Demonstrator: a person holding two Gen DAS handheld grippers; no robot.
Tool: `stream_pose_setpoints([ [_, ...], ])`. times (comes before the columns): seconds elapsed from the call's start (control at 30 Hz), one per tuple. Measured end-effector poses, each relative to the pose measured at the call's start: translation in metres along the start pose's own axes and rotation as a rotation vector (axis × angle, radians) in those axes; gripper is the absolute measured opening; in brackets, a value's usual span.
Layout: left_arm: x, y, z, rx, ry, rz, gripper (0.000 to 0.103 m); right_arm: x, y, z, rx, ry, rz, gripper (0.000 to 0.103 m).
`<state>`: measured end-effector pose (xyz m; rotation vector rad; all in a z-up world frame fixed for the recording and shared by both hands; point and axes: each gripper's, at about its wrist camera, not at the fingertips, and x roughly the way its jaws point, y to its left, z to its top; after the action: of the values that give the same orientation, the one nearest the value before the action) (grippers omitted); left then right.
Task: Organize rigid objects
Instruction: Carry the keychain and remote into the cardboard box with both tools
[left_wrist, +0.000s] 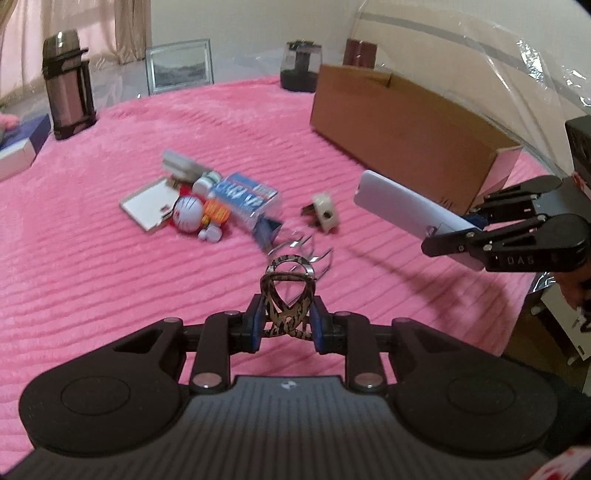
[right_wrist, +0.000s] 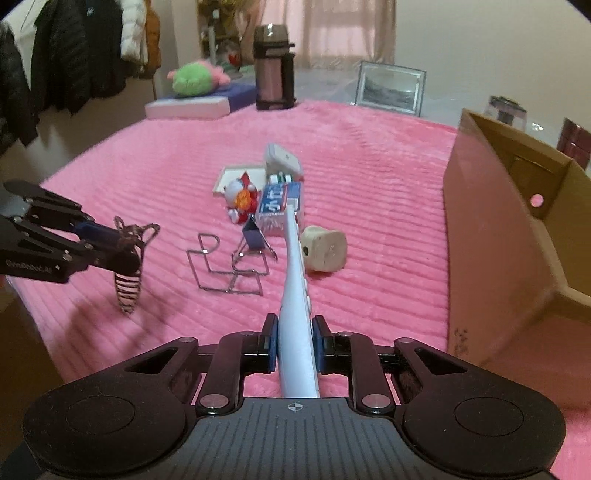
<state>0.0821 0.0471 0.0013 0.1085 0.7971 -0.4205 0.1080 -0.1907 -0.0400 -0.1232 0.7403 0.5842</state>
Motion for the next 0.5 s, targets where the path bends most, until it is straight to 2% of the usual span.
stream_pose_setpoints([
  [0.27, -0.017, -0.043, 0.04, 0.021, -0.068, -0.027, 0.021, -0.066, -0.02, 0.015, 0.094, -0.131, -0.003, 0.015],
  [0.5, -0.013, -0.098, 0.098, 0.087, -0.136, -0.105, 0.021, -0.12, -0.066, 0.032, 0.135, -0.209, -0.086, 0.015],
])
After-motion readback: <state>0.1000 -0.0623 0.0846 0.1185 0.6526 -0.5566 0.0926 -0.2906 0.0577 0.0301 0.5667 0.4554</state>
